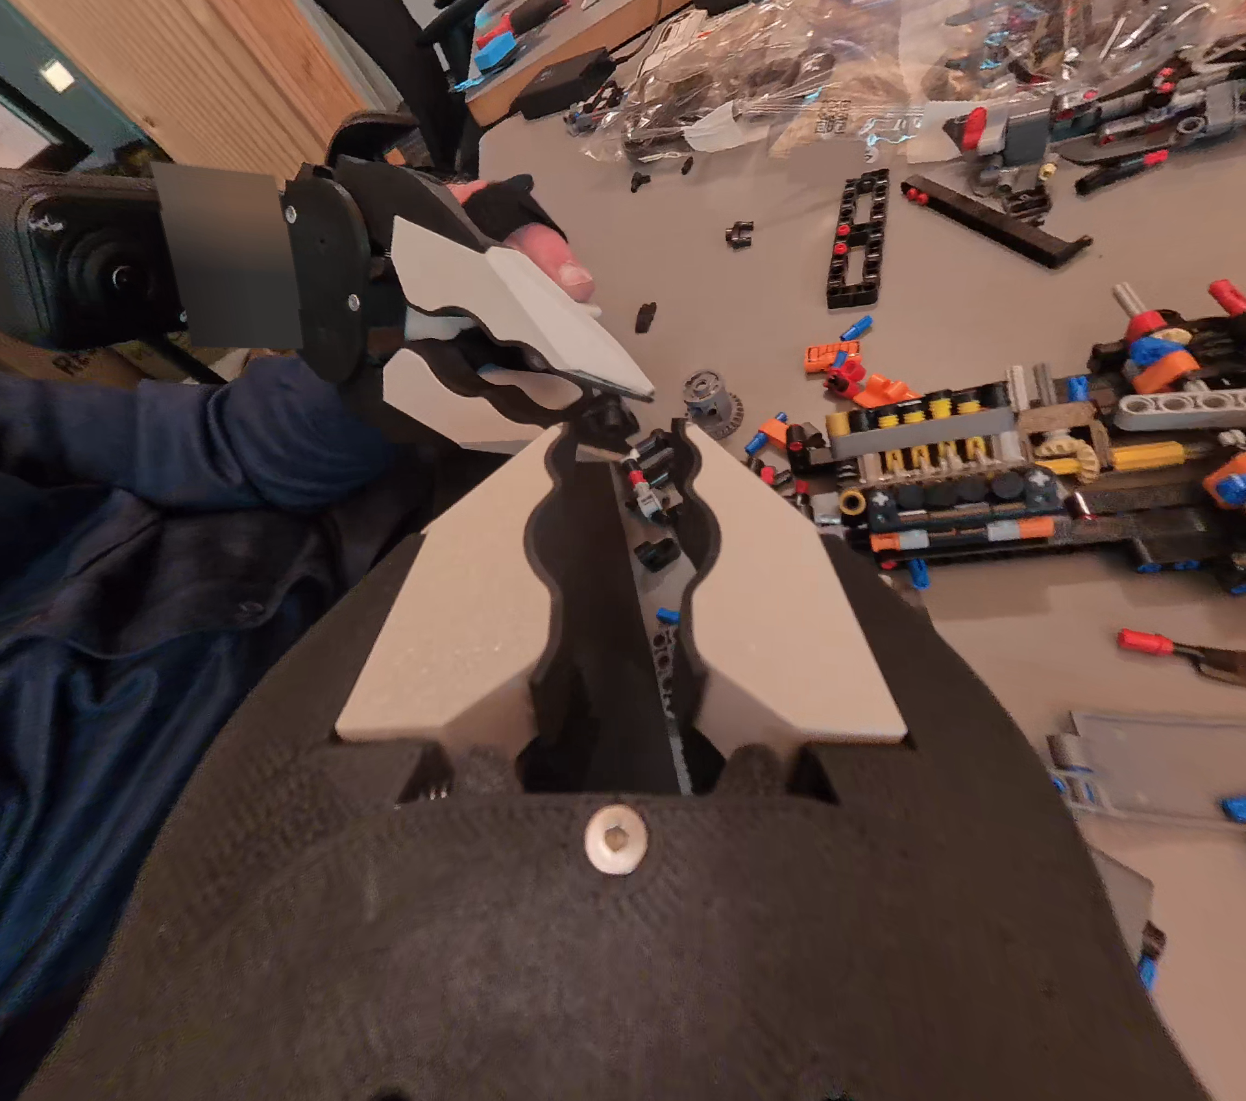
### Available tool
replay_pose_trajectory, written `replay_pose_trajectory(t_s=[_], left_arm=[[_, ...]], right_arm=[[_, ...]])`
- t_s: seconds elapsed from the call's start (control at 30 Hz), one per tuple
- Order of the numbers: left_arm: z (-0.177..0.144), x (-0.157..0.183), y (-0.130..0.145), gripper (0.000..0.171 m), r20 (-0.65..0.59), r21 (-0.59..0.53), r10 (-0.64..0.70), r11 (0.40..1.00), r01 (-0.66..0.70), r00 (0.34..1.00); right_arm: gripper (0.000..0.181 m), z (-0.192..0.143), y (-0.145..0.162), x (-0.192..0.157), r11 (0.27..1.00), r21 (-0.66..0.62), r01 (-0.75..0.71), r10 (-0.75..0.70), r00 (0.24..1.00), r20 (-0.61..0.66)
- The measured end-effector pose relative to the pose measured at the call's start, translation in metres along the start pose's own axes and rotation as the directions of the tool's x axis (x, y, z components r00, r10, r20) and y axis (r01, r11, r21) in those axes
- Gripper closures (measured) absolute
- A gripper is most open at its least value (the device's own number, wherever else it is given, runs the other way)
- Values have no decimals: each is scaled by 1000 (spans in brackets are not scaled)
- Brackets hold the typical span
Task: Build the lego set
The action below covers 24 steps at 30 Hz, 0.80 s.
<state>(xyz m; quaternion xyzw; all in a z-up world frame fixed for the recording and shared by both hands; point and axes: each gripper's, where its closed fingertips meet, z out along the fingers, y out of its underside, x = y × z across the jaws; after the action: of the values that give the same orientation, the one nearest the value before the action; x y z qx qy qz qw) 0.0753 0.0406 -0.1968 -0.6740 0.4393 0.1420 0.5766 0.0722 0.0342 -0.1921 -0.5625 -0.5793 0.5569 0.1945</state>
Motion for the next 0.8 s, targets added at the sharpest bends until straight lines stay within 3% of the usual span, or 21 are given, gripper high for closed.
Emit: replay_pose_trajectory(t_s=[0.3,0.47,0.7,0.8], left_arm=[[-1,0,-3,160,-9,23,-18,1000,19,1000],[2,5,-1,159,-18,1,14,1000,-14,1000],[1,3,0,160,-7,-5,20,1000,-20,1000],[1,3,1,159,-1,-13,26,1000,-26,1000]], right_arm=[[160,-7,-4,-2,999,32,25,-25,1000,16],[181,-2,-5,-8,996,25,83,-84,996,11],[181,-3,-5,-4,992,11,127,-126,991,-47],[168,0,1,-3,993,-19,120,-121,992,-39]])
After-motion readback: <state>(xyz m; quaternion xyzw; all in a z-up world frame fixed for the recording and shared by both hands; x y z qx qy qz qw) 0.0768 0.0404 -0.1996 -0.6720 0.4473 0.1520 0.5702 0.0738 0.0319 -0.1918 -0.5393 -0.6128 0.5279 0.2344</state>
